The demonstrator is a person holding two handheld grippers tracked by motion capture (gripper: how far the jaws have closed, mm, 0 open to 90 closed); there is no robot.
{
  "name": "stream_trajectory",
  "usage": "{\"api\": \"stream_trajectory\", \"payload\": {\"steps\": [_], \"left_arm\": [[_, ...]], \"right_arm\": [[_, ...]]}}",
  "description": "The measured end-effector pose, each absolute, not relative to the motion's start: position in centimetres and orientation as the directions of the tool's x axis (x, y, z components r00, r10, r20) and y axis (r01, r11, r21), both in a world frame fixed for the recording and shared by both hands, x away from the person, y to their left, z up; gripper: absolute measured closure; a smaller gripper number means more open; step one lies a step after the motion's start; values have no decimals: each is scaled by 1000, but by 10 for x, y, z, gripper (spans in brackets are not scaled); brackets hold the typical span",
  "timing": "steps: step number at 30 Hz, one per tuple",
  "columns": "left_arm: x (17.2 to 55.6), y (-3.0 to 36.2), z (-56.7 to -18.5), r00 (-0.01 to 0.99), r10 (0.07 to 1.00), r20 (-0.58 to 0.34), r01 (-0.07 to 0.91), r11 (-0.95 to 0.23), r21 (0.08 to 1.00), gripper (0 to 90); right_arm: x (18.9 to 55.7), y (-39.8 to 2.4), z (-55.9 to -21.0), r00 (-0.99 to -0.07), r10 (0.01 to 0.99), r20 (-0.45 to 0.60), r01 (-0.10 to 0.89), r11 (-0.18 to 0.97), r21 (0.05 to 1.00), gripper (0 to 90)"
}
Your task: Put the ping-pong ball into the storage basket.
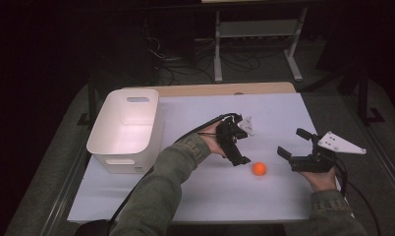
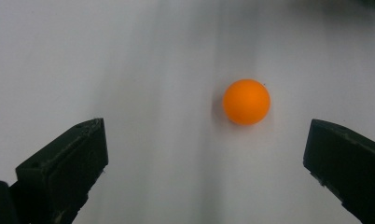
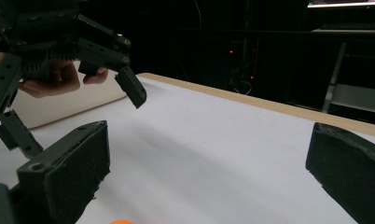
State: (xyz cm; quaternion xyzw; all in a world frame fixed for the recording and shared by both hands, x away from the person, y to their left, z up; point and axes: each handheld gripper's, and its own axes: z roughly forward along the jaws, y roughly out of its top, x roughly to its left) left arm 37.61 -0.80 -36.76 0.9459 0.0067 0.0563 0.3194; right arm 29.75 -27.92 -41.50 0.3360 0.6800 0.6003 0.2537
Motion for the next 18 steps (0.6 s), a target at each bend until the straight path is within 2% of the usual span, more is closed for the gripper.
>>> {"api": "stream_trajectory", "payload": {"steps": [18], "left_arm": [[373, -23, -387, 998, 29, 59, -14, -785, 620, 0]], "right_arm": [[298, -279, -415, -646, 761, 57, 152, 54, 987, 0]]}}
